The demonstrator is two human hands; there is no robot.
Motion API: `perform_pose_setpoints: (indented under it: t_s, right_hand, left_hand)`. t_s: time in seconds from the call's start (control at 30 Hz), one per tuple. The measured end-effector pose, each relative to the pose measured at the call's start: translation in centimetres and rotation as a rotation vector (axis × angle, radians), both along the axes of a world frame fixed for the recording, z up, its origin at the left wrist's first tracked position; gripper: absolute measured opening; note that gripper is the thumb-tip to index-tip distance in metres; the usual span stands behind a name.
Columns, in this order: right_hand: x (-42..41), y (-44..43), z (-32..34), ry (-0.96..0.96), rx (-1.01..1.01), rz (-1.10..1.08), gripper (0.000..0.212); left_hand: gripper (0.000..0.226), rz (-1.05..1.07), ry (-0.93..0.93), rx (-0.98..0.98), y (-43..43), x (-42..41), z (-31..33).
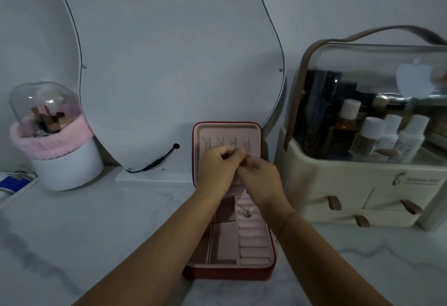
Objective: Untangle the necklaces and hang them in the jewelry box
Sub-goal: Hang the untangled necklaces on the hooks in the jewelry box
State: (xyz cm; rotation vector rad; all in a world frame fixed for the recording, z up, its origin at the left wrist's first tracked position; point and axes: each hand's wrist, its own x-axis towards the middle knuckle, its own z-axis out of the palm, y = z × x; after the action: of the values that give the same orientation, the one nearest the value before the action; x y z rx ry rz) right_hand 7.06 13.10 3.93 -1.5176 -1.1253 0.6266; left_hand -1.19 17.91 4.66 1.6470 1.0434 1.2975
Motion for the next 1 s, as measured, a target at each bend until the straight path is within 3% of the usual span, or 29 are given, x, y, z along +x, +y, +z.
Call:
perform_pose_setpoints:
  t_s: [0.07,0.17,0.3,0.4,0.47,0.53,0.67,0.77,0.9,1.0]
  right_hand:
    - [-0.6,-2.1,0.4,-0.016,-0.035,0.155,0.016]
    - [-0.9,-5.4,0.8,-0.245,-0.034,0.268,0.018]
    - [-0.2,-8.8,1.8,-0.581,-0.147,0.260,0.026]
    - [0.3,-10.4,3.0,-0.648,-0.215,0.306,0.023]
    - [0.8,-10.1,3.3,-0.588,-0.279,0.329,0.021]
    - [1.2,-9.2,3.6,-0.411,-0.288,0.299,0.018]
    - [1.7,-6.1,4.5,-0.080,-0.118,0.187,0.019]
    - [1.7,-3.2,4.7,0.067,0.007,0.108,0.018]
    - [1.7,0.4,4.8,0.107,0.090,0.069,0.016]
    - [1.7,1.8,4.4,0.011,0.062,0.069,0.017]
  left_hand:
    - [0.015,-0.025,-0.023,-0.004,-0.5,-0.2,0.3]
    - [0.014,-0.008,0.065,0.104,-0.3,-0.2,-0.5]
    - [0.031,0.093,0.383,0.381,0.6,-0.6,-2.8]
    - [0.036,0.156,0.568,0.490,0.6,-0.4,-3.4]
    - [0.040,0.170,0.613,0.486,0.5,-0.3,-3.4]
    - [0.041,0.165,0.593,0.436,0.4,-0.4,-3.1]
    - [0.035,0.025,0.514,0.321,0.4,-0.8,-3.0]
    - [0.054,0.069,0.389,0.330,1.4,-0.8,-3.6]
    - [0.046,0.059,0.313,0.273,1.9,-0.8,-4.0]
    - [0.042,0.041,0.309,0.247,1.8,-0.9,-3.8]
